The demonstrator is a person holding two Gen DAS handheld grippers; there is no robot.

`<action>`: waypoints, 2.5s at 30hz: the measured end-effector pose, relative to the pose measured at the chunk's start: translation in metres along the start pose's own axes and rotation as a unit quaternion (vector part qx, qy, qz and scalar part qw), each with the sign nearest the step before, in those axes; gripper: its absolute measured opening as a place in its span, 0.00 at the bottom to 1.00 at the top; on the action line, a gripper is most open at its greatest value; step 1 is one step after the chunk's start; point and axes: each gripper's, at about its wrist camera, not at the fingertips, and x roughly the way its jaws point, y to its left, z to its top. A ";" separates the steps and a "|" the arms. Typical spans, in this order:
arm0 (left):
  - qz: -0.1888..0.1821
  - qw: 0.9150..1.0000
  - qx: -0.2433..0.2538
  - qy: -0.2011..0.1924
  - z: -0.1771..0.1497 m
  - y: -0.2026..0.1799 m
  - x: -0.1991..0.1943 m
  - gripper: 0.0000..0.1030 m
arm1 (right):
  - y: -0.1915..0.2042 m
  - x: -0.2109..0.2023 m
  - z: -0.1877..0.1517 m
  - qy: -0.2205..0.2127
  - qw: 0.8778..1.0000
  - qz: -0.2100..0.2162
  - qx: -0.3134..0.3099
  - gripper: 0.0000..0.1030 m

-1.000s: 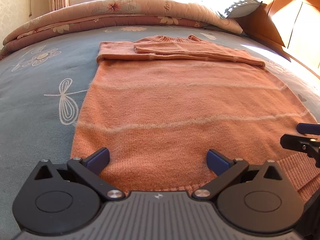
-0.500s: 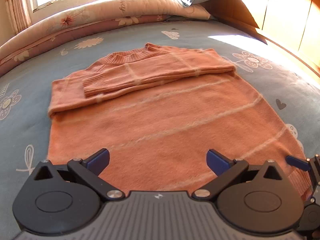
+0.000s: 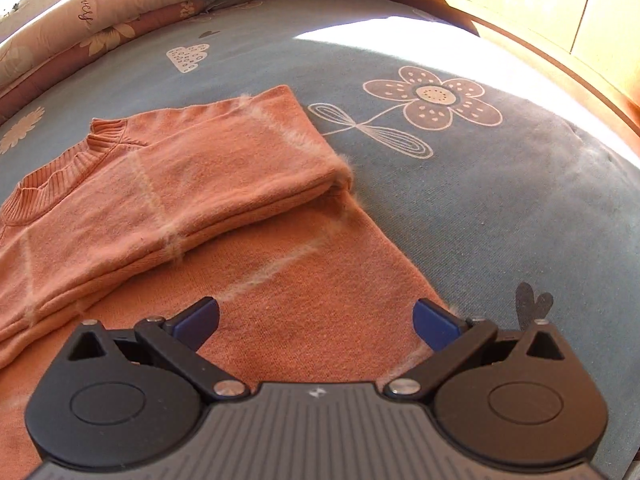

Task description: Fold clothes

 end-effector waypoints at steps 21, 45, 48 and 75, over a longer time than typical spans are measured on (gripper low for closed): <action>0.065 0.998 -0.020 0.007 0.027 0.000 0.030 0.99 | 0.004 -0.004 0.000 0.005 1.000 -0.001 0.001 1.00; 0.051 0.987 -0.151 -0.038 -0.126 0.118 -0.164 0.99 | -0.004 -0.011 -0.001 -0.016 0.998 0.037 0.042 1.00; 0.036 0.977 -0.201 -0.057 -0.150 0.140 -0.174 0.99 | -0.011 -0.026 0.012 -0.020 0.991 0.110 0.074 1.00; -0.016 0.958 -0.240 -0.153 -0.316 0.160 -0.208 0.99 | -0.012 -0.005 0.007 0.006 0.996 0.071 0.049 1.00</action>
